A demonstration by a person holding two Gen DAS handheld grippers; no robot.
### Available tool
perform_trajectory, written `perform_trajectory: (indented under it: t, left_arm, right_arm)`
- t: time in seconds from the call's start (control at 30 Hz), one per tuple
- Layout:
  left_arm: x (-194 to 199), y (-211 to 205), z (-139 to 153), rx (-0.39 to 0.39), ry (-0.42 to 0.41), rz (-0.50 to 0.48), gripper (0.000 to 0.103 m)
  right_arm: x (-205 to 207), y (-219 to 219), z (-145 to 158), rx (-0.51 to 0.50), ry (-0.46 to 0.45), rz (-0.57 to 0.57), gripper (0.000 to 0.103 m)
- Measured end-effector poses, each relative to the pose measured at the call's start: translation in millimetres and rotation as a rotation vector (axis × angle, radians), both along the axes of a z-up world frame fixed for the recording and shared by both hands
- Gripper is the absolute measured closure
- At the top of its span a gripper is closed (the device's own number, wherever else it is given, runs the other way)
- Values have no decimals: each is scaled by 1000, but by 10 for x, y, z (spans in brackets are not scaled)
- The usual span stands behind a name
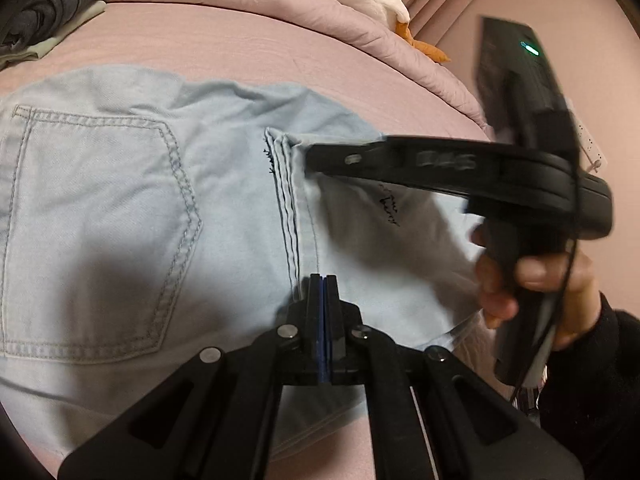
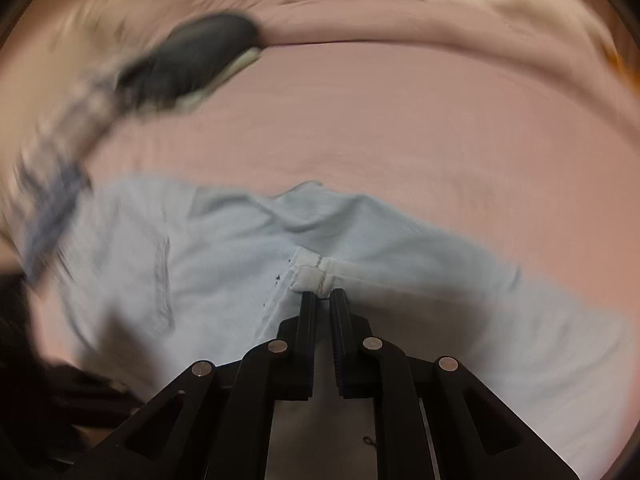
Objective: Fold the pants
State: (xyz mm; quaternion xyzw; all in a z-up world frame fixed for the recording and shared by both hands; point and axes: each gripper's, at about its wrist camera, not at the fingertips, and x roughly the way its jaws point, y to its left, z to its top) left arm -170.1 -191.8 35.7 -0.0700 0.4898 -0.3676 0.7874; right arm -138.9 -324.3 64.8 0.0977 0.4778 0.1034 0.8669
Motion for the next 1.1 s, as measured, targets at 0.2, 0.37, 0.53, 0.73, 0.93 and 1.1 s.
perform_trajectory:
  t: [0.2, 0.37, 0.53, 0.73, 0.93, 1.1]
  left_arm:
    - [16, 1, 2, 9, 12, -14, 99]
    - [49, -24, -4, 11, 11, -22, 99]
    - [26, 64, 41, 48, 18, 8, 96]
    - [-210, 610, 196, -17, 24, 71, 73]
    - [-416, 1350, 314, -96, 43, 227, 49]
    - [-423, 1827, 171, -150, 119, 366, 47]
  right_arm:
    - [-598, -237, 187, 14, -76, -112, 91]
    - [-1262, -246, 136, -216, -75, -105, 91]
    - [-1714, -109, 52, -295, -99, -80, 91]
    - [-1804, -55, 218, -202, -122, -90, 91]
    - [-1646, 198, 286, -159, -187, -33, 91]
    - [-1408, 503, 258, -171, -206, 16, 91]
